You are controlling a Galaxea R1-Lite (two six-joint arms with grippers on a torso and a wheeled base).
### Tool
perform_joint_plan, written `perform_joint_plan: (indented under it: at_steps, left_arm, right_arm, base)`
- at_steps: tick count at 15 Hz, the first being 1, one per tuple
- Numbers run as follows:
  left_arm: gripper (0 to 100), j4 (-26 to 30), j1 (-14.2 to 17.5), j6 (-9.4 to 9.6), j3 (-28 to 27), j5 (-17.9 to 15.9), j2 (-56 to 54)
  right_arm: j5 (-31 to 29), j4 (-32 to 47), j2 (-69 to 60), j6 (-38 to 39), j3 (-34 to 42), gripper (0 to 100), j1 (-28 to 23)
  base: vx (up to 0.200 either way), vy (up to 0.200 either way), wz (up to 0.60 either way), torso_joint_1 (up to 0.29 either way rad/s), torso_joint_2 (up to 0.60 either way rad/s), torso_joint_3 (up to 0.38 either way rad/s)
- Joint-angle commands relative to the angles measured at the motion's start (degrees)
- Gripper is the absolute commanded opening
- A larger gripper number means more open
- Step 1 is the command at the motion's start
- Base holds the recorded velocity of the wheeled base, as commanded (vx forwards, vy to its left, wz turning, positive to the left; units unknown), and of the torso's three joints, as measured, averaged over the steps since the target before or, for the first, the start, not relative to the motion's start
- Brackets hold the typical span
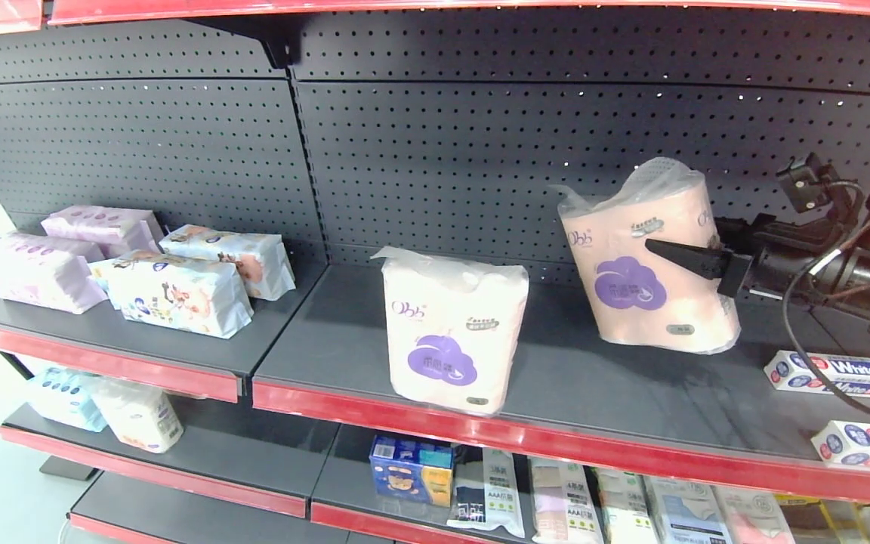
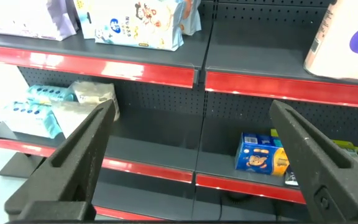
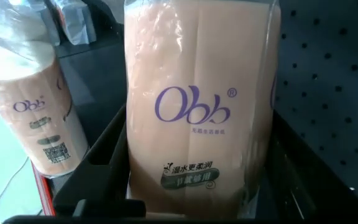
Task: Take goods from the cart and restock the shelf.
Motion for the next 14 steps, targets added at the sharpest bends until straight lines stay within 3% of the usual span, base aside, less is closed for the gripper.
perform_joint_plan:
  at_steps: [1,14]
  left_arm:
    - [100,0.0,0.0,-0.05,0.0,0.0,0.1]
    - [100,0.0,0.0,-0.05,0.0,0.0,0.1]
  right_arm:
    - [0.0,-0.4,3.3,0.7,-1.8,0,0.4]
    - [0.0,-0.5,12.9,6.8,-14.8,0,8.6]
  base:
    - [0.000,0.000,0.00,0.000,0.00,0.000]
    - [0.000,0.000,0.00,0.000,0.00,0.000]
